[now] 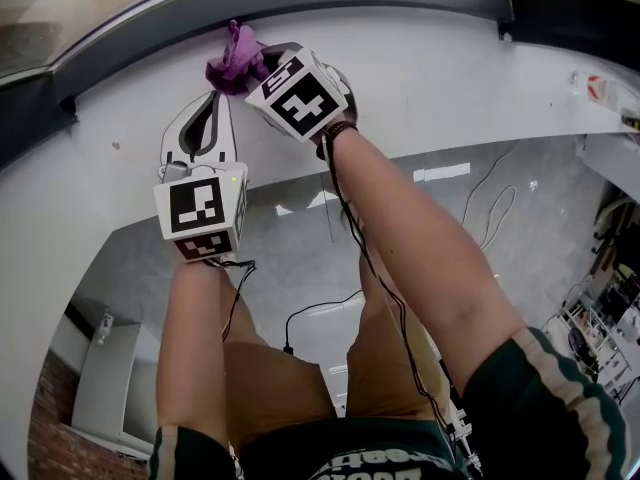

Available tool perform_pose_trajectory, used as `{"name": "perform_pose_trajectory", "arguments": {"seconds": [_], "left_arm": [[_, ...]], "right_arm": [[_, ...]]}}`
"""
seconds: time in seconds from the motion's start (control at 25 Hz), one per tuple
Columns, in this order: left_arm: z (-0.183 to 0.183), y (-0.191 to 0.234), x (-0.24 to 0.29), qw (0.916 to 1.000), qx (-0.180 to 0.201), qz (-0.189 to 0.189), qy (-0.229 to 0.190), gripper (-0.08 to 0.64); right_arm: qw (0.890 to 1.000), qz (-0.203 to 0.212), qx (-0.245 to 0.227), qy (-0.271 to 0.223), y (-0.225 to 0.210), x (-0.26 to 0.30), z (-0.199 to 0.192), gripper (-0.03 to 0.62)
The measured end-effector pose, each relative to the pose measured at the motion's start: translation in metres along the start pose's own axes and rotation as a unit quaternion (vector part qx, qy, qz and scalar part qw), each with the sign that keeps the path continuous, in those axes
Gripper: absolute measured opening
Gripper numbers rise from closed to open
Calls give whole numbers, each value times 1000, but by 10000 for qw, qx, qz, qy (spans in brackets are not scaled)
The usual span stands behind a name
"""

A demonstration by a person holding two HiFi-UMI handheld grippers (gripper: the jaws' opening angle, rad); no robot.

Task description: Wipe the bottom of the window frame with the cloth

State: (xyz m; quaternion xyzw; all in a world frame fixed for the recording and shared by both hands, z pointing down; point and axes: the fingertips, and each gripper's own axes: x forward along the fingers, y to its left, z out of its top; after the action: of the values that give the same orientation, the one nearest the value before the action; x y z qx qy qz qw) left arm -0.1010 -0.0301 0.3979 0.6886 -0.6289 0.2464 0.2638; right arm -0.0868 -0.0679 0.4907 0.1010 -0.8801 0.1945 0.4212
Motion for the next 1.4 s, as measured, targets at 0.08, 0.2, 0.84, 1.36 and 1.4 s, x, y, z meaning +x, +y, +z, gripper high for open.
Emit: {"name": "perform_pose_trajectory", "arguments": {"seconds": [0.08, 0.2, 0.84, 1.36, 1.4], "left_arm": [[0, -6, 4, 10000, -17, -21, 23, 9], [4, -13, 9, 10000, -30, -23, 16, 9], [21, -83, 40, 9991, 233, -345, -36, 9], [35, -141, 69, 9970, 436, -632, -46, 9], [35, -145, 71, 9969, 448, -646, -44, 9]], "right_arm": [[10000, -32, 25, -34, -7, -4, -4, 84], [10000, -27, -11, 2, -13, -11, -9, 84], [9994, -275, 182, -65, -69, -59, -51, 84], [9988, -406, 210, -165, -110, -98, -80, 84], [9988, -415, 209, -170, -113, -100, -82, 84]]}}
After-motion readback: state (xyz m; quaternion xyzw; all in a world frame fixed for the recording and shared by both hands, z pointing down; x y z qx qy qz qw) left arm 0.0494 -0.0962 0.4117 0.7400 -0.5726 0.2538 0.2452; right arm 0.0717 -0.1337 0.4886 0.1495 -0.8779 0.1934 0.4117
